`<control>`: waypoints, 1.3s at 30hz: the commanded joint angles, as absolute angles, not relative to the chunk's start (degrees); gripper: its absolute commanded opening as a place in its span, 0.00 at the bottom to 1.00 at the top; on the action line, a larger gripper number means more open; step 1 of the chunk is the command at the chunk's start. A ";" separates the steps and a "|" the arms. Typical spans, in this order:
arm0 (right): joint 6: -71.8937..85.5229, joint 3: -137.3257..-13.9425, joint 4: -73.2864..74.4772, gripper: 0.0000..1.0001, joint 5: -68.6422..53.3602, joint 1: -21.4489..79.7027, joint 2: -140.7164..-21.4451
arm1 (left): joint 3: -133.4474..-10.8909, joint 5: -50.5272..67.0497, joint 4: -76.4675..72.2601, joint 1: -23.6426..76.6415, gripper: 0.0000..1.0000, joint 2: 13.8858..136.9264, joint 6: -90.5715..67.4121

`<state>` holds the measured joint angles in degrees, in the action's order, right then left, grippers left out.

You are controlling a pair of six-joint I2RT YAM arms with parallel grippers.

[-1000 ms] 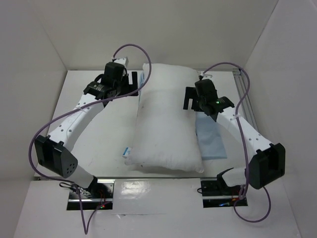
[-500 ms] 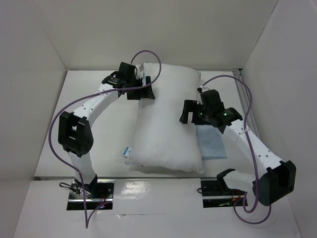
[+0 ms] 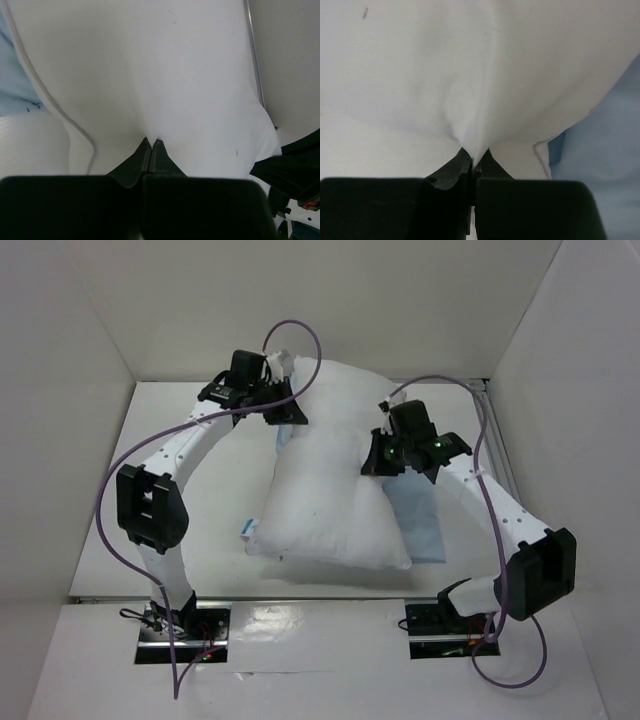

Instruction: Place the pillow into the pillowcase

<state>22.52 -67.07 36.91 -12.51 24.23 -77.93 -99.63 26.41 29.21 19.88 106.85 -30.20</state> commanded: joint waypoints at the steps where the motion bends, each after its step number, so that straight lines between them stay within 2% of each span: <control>1: 20.66 -80.99 34.27 0.00 -2.85 24.70 -76.55 | -106.43 33.13 26.19 20.39 0.00 102.39 -30.85; 4: 19.52 -89.26 39.89 0.00 4.98 24.70 -75.24 | -108.90 33.92 26.19 20.39 0.00 100.63 -31.55; 7: 18.90 -92.45 44.90 0.00 16.06 24.70 -73.49 | -108.03 36.20 22.34 20.39 0.00 98.28 -34.62; 11: 18.90 -90.89 49.47 0.00 31.42 24.17 -71.28 | -103.10 38.93 13.20 24.60 0.00 98.08 -39.01; 15: 18.90 -86.76 54.04 0.00 41.00 21.01 -70.14 | -98.80 39.64 6.69 30.57 0.00 100.01 -41.40; 18: 20.39 -82.37 56.07 0.00 45.69 18.38 -69.43 | -96.42 35.36 4.04 35.76 0.00 103.69 -39.48; 22: 20.92 -76.91 54.23 0.00 43.43 12.85 -67.24 | -97.37 34.71 6.84 39.55 0.00 109.84 -37.36; 23: 20.92 -76.30 53.71 0.10 42.46 12.05 -67.24 | -98.77 35.24 8.94 39.55 0.06 111.26 -36.66; 24: 20.05 -76.29 53.70 0.30 40.01 11.43 -67.24 | -100.44 35.24 14.97 39.55 0.13 112.57 -34.56; 25: 20.04 -76.29 53.70 0.52 39.03 11.43 -68.02 | -103.24 34.20 18.07 39.55 0.28 113.54 -33.32; 27: 19.51 -76.81 53.18 0.88 36.75 11.43 -68.55 | -104.93 31.74 24.83 39.55 0.49 113.55 -30.78; 28: 18.99 -76.82 53.17 0.92 34.13 11.43 -68.55 | -105.81 27.55 26.79 39.55 0.57 112.68 -28.41; 29: 18.29 -77.34 51.78 0.94 30.97 11.43 -68.55 | -107.13 25.07 28.46 39.55 0.70 110.50 -27.34; 31: 17.67 -77.87 50.72 0.96 27.89 11.43 -68.55 | -107.67 19.80 31.19 39.02 0.78 108.12 -25.41; 35: 15.83 -78.93 48.60 1.00 18.67 11.43 -68.55 | -106.88 6.62 34.18 35.00 0.79 103.19 -23.47; 39: 15.29 -79.54 46.32 1.00 13.80 13.78 -69.69 | -104.95 6.50 35.51 27.89 0.78 102.66 -27.75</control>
